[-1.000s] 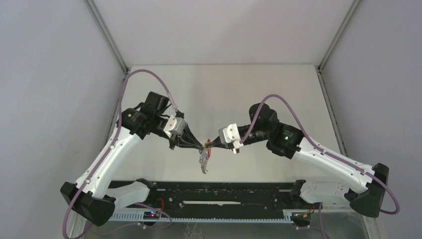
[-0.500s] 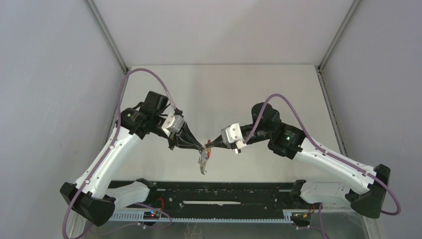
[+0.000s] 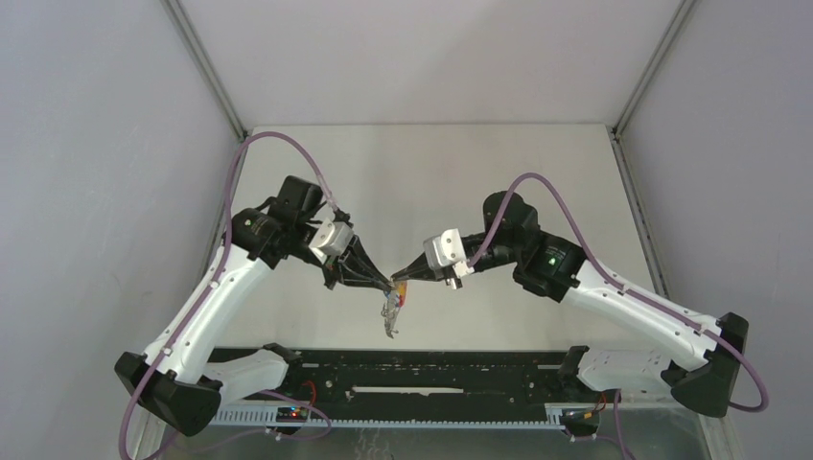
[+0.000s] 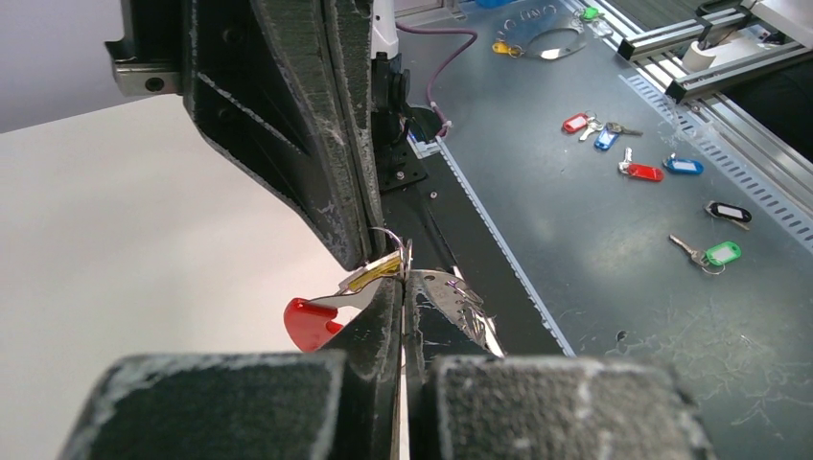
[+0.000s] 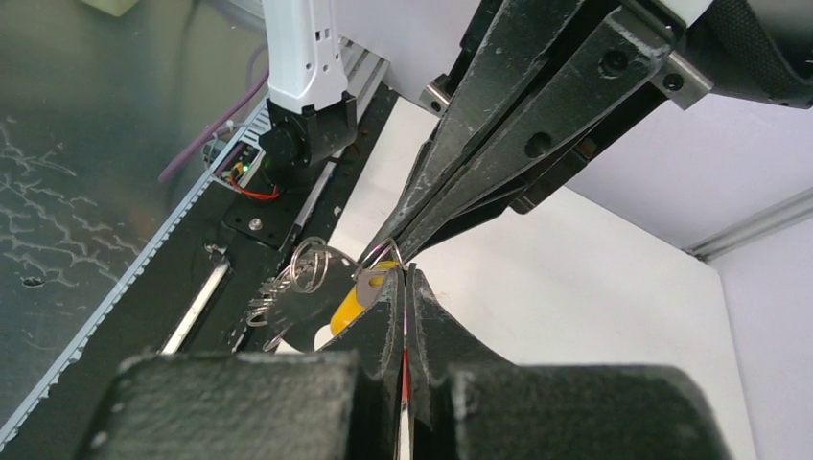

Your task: Put the keys on the keyring

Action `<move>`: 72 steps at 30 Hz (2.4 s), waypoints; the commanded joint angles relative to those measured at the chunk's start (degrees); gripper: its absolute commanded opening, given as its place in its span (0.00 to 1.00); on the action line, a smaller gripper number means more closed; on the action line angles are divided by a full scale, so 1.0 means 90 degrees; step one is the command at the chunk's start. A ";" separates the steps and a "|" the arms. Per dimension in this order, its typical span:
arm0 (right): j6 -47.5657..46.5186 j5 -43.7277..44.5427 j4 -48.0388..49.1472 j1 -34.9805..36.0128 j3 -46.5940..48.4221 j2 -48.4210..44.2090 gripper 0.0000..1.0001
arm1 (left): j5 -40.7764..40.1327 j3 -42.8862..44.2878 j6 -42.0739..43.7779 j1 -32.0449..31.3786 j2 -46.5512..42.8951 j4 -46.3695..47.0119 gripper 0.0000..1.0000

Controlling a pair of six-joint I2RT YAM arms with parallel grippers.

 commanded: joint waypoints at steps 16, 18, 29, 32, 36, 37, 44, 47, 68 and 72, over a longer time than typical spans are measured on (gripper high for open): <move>0.0504 0.0239 -0.0439 -0.0076 0.1080 0.0653 0.00 | 0.0156 0.0184 0.0270 -0.0083 -0.0151 0.0314 0.00; 0.0498 0.0395 -0.0666 0.0006 0.1228 0.0734 0.00 | 0.0203 0.0222 0.0263 -0.0082 -0.0151 0.0347 0.00; 0.0871 0.2601 -0.3002 0.0885 0.3088 0.1839 0.00 | 0.0026 0.0416 -0.0059 -0.0037 -0.0296 0.0617 0.00; 0.0975 0.2927 -0.3111 0.1031 0.3220 0.1865 0.00 | -0.0214 0.0349 -0.0805 -0.0032 -0.0424 0.1335 0.00; 0.1122 0.3292 -0.3171 0.1076 0.3407 0.1890 0.00 | -0.0979 -0.0497 -0.3918 -0.0034 -0.0940 0.4548 0.00; 0.1125 0.3354 -0.3172 0.1076 0.3438 0.1892 0.00 | -0.1191 -0.0899 -0.5012 -0.0034 -0.1115 0.5963 0.00; 0.1149 0.3272 -0.3277 0.1020 0.3733 0.1904 0.00 | -0.1584 -0.1674 -0.6215 -0.0058 -0.1531 0.7862 0.00; 0.1143 0.2831 -0.3623 0.0903 0.4073 0.2023 0.01 | -0.1782 -0.1718 -0.6683 -0.0068 -0.1479 0.8579 0.00; 0.1589 0.1402 -0.6703 0.0788 0.7785 0.3588 0.26 | -0.2043 -0.2187 -0.7496 -0.0258 -0.1775 1.1735 0.00; 0.1745 0.1354 -0.6601 0.0765 0.7791 0.3536 0.26 | -0.2195 -0.2398 -0.7560 -0.0287 -0.1919 1.2045 0.00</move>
